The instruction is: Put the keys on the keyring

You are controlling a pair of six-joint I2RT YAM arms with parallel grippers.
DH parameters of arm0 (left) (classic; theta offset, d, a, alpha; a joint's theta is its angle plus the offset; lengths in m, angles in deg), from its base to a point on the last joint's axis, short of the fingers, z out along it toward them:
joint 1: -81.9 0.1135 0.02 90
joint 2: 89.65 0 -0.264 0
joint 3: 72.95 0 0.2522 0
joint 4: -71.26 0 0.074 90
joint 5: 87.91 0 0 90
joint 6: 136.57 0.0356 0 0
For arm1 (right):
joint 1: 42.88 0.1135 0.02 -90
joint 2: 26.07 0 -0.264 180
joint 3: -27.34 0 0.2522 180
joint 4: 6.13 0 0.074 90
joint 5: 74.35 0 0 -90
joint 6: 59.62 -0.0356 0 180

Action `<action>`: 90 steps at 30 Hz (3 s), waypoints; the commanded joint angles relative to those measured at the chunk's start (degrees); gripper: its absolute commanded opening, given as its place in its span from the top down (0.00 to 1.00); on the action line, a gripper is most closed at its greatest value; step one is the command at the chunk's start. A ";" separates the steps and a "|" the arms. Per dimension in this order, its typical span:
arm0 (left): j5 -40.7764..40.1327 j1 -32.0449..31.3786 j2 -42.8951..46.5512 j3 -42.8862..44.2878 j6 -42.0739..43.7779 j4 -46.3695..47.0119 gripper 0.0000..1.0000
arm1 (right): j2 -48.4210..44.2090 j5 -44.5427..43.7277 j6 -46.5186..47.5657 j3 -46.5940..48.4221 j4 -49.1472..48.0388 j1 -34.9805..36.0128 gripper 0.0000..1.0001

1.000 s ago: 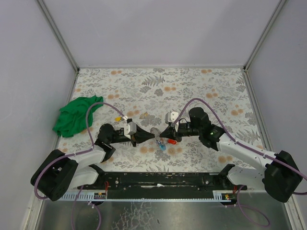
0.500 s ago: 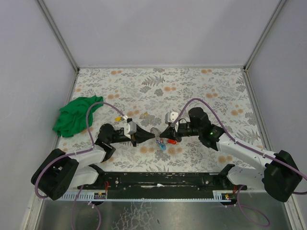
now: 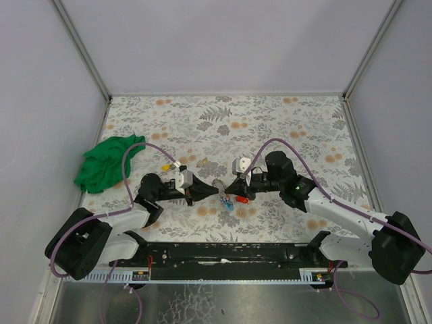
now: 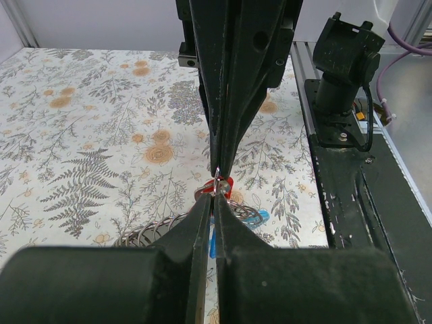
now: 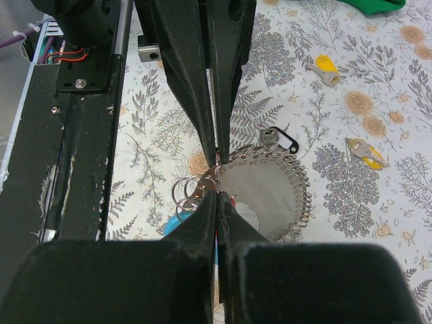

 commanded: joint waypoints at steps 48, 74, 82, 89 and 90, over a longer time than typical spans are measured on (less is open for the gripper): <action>0.85 0.33 -0.95 1.73 -1.39 4.41 1.00 | -0.48 1.68 0.21 1.71 -1.26 0.43 1.00; 4.31 0.35 -4.77 1.79 -6.15 11.37 1.00 | -0.18 2.55 -0.32 1.14 -5.45 0.52 1.00; -2.07 0.36 -3.00 1.97 -6.38 5.63 1.00 | -1.09 2.01 0.53 1.53 -3.72 0.81 1.00; -10.77 0.36 0.68 3.14 -9.15 -3.69 1.00 | -0.97 -1.57 2.42 2.01 -1.11 2.10 1.00; -11.49 0.36 0.92 3.14 -10.11 -3.91 1.00 | -0.86 -2.26 2.75 2.24 -0.79 2.44 1.00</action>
